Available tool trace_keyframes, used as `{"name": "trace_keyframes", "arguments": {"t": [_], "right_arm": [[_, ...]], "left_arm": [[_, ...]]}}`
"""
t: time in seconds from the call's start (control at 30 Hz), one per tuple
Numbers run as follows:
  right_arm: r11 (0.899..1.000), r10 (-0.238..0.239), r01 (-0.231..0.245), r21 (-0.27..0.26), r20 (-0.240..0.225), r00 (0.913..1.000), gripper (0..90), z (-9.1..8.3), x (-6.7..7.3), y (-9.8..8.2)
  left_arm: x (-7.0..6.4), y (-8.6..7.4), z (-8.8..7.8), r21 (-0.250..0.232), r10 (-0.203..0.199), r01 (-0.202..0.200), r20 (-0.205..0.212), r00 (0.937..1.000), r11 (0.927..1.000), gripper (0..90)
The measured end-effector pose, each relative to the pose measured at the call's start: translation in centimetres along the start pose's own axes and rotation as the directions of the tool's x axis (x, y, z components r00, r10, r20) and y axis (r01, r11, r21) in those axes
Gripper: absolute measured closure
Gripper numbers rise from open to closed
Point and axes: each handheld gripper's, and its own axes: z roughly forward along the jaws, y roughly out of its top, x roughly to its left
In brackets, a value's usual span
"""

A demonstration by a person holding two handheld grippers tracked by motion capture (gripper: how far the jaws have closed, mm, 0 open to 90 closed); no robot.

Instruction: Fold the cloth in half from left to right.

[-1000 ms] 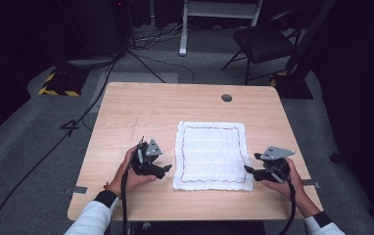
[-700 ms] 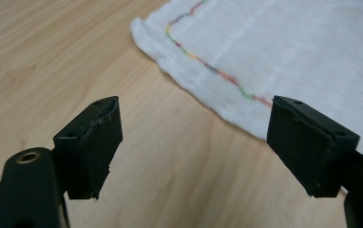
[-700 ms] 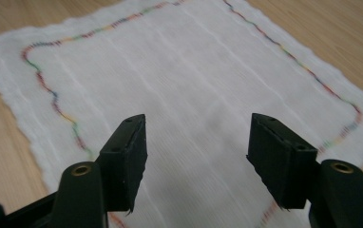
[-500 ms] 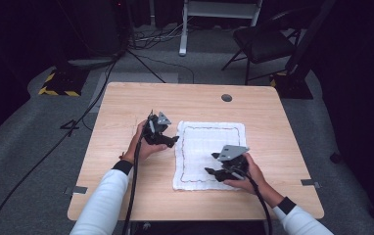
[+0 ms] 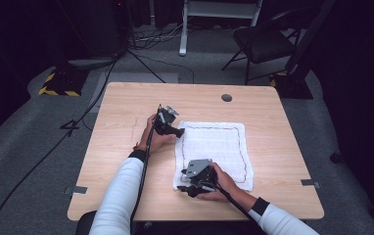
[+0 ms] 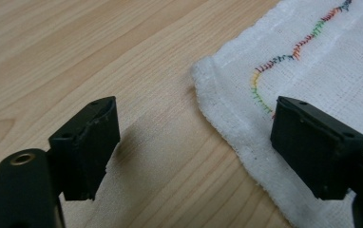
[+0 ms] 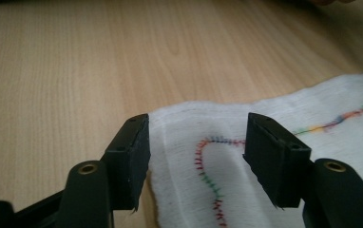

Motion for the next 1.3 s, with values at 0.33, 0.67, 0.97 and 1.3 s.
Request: {"name": "trace_keyframes", "arguments": {"t": [0.33,0.67,0.97,1.3], "right_arm": [[0.999,0.028,-0.028,0.029,0.010,0.9996,48.7,0.3,-0.4,-0.4],[0.996,0.068,-0.072,0.061,0.058,0.9960,68.8,1.1,-0.3,0.9],[0.997,0.034,-0.041,0.070,0.092,0.9952,84.1,1.1,0.0,1.2],[1.000,-0.007,0.005,0.021,0.103,0.9946,85.1,0.4,0.5,1.9]], "left_arm": [[-0.2,-0.4,-0.3,-0.032,0.040,-0.037,0.078,0.9962,0.9988,36.1],[-0.6,-0.2,-0.6,-0.022,0.092,-0.089,0.155,0.9837,0.9958,76.4],[-0.8,-0.5,-1.0,-0.016,0.098,-0.097,0.140,0.9853,0.9952,85.1],[0.0,-1.3,-3.5,-0.017,0.097,-0.096,0.083,0.9918,0.9952,86.6]]}}
